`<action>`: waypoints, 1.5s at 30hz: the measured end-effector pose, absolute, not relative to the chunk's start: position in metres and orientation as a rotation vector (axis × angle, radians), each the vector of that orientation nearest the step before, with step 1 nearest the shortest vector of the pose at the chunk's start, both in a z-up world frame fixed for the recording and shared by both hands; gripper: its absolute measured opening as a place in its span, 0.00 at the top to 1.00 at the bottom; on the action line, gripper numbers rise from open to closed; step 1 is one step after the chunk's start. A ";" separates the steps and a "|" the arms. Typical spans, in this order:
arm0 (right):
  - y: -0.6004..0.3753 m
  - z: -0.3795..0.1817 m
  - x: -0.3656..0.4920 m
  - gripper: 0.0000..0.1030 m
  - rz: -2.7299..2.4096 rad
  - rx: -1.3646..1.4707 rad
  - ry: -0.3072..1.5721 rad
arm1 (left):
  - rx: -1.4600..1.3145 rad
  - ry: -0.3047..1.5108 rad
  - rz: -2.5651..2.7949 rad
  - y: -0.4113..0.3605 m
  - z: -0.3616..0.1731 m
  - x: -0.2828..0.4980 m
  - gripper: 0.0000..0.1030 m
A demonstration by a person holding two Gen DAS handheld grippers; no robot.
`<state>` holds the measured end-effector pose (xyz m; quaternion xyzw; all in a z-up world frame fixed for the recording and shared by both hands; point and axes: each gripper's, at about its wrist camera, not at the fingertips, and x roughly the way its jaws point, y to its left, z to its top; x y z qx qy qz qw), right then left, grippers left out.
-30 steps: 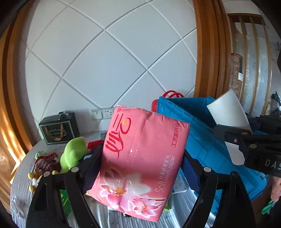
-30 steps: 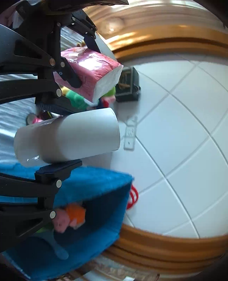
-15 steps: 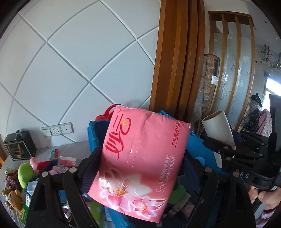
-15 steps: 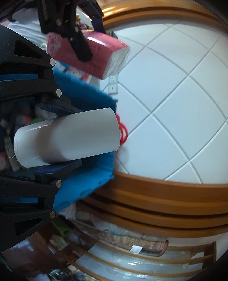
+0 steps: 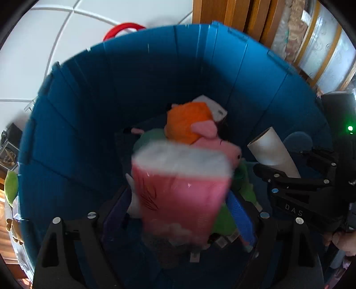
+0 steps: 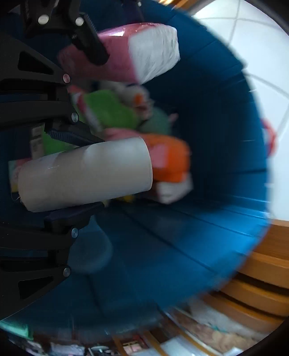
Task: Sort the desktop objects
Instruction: 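Carry the tissue pack and paper roll over the blue bin and open both tools, then withdraw both open tools from the bin back toward the pile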
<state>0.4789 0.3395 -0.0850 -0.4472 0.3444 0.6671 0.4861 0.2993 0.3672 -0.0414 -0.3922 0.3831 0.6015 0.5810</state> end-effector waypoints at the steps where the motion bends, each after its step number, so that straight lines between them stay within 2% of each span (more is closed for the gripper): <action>1: 0.342 -0.097 0.481 0.54 1.617 -1.111 0.879 | -0.925 0.907 1.401 0.368 -0.046 0.299 0.17; 4: 0.346 -0.114 0.484 0.53 1.598 -1.162 0.950 | -0.937 0.933 1.398 0.369 -0.056 0.300 0.17; 14: 0.347 -0.120 0.477 0.53 1.658 -1.243 0.960 | -0.915 0.985 1.443 0.361 -0.063 0.305 0.17; 17: 0.343 -0.121 0.474 0.45 1.669 -1.258 0.958 | -0.921 0.990 1.447 0.359 -0.064 0.303 0.17; 20: 0.343 -0.125 0.472 0.25 1.648 -1.275 0.940 | -0.918 0.989 1.451 0.362 -0.068 0.303 0.17; 21: 0.341 -0.125 0.473 0.21 1.641 -1.279 0.935 | -0.919 0.988 1.451 0.362 -0.068 0.303 0.17; 27: 0.343 -0.124 0.471 0.11 1.633 -1.274 0.926 | -0.906 0.931 1.456 0.356 -0.056 0.300 0.17; 31: 0.340 -0.106 0.472 0.06 1.694 -1.204 0.917 | -0.866 0.831 1.475 0.341 -0.027 0.296 0.17; 33: 0.337 -0.093 0.470 0.00 1.734 -1.171 0.905 | -0.836 0.779 1.483 0.330 -0.010 0.294 0.17; 40: 0.305 -0.032 0.461 0.00 1.846 -1.042 0.757 | -0.698 0.634 1.560 0.280 0.040 0.283 0.17; 45: 0.267 0.005 0.456 0.00 1.892 -0.925 0.583 | -0.603 0.497 1.651 0.227 0.069 0.268 0.15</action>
